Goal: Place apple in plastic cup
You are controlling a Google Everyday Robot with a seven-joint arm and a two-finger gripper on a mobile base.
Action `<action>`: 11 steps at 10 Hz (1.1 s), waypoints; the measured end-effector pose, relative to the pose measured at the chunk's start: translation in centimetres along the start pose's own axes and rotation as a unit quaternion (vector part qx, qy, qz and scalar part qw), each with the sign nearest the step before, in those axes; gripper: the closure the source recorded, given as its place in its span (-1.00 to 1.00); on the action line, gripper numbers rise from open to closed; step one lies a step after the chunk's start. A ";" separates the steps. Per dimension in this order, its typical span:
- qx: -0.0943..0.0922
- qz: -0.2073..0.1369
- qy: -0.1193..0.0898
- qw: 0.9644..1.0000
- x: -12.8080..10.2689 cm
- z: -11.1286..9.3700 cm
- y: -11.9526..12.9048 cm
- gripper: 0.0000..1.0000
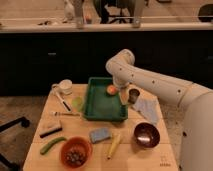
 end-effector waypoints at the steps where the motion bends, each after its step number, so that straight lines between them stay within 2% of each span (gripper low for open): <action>1: 0.000 0.000 0.000 1.000 0.0 0.0 0.0 -0.60; 7: -0.001 0.001 -0.001 1.000 0.1 0.1 0.1 -0.60; 11: 0.036 0.017 -0.047 0.998 -0.7 0.4 -2.4 -0.60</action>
